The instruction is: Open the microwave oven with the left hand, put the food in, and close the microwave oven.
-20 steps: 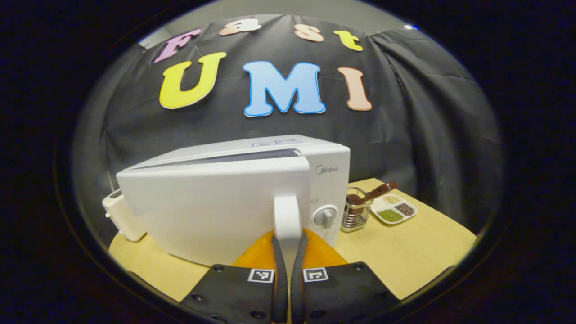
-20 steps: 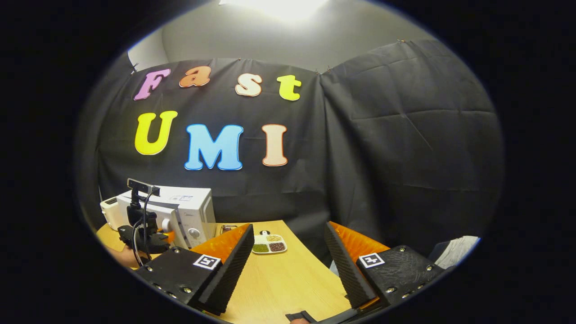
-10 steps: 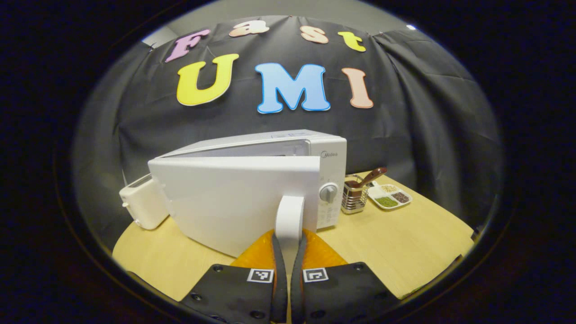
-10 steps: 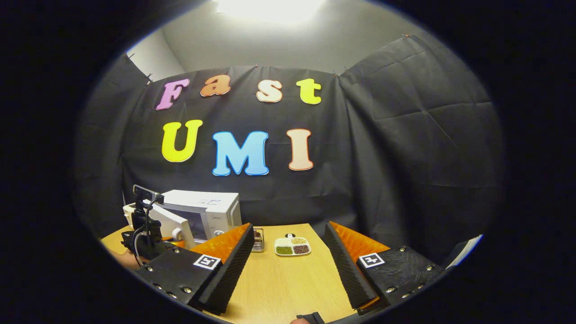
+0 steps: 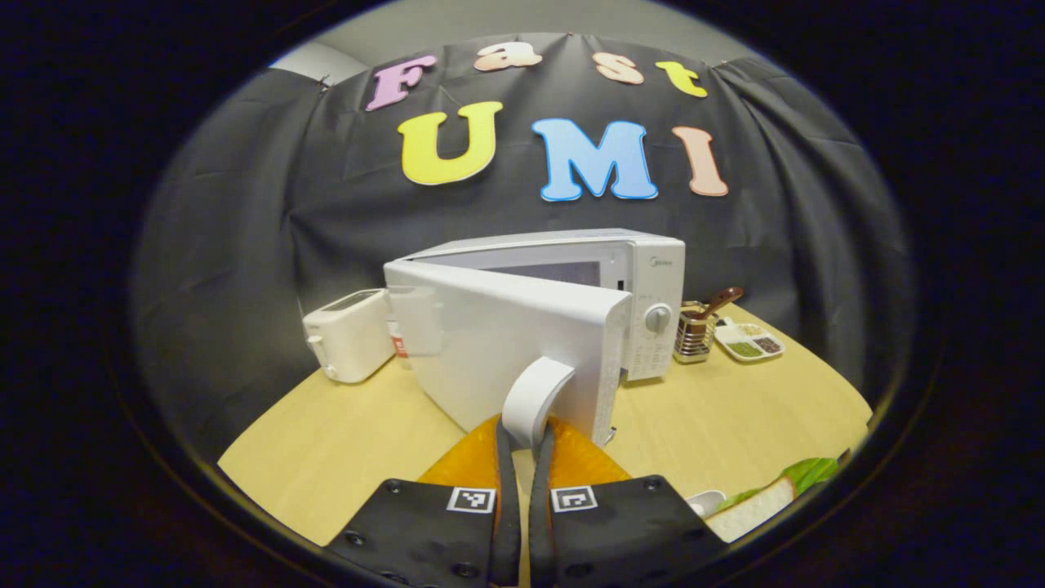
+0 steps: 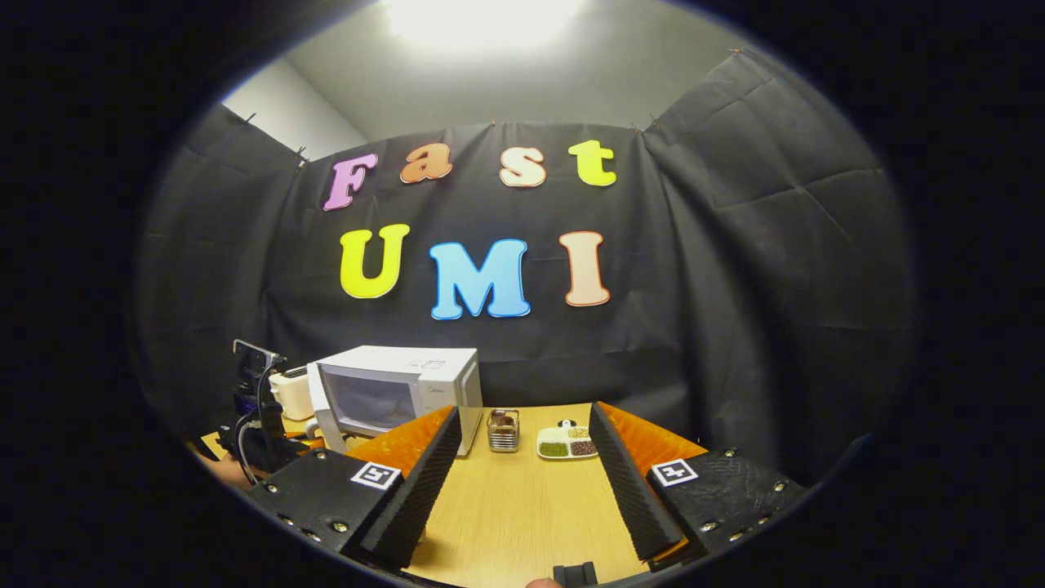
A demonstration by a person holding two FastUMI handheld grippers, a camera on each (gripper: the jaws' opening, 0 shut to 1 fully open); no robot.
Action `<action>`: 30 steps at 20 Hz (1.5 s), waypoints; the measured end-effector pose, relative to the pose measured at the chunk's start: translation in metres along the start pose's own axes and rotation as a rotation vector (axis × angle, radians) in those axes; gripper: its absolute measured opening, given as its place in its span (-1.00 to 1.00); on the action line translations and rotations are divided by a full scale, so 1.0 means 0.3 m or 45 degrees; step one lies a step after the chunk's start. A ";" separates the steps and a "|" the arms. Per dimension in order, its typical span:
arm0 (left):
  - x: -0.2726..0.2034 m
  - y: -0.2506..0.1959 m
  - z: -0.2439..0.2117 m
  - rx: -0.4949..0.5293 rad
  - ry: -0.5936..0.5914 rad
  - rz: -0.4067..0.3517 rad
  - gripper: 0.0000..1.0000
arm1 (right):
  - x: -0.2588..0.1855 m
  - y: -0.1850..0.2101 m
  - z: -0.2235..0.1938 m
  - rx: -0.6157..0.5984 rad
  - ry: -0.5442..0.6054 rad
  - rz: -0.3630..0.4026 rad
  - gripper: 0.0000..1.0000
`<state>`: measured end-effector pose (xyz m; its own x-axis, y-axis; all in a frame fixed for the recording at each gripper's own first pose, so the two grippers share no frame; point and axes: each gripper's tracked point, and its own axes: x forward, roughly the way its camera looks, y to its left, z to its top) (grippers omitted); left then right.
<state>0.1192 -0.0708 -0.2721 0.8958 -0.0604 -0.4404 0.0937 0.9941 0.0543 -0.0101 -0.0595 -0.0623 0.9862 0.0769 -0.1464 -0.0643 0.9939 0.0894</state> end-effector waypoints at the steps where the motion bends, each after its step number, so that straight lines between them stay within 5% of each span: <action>1: -0.018 0.034 -0.012 -0.003 0.003 0.015 -0.79 | 0.001 0.015 0.012 0.000 -0.011 0.014 0.92; 12: -0.135 0.398 -0.094 -0.044 0.006 0.066 -0.78 | 0.041 0.385 0.023 -0.003 0.003 0.149 0.94; 30: -0.143 0.696 -0.141 0.019 -0.043 -0.189 -0.75 | 0.126 0.922 -0.006 0.052 0.024 0.159 0.94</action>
<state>0.0820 0.1432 -0.2797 0.8855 -0.2098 -0.4145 0.2324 0.9726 0.0044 0.0091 0.2186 -0.0450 0.9679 0.2018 -0.1498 -0.1799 0.9725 0.1479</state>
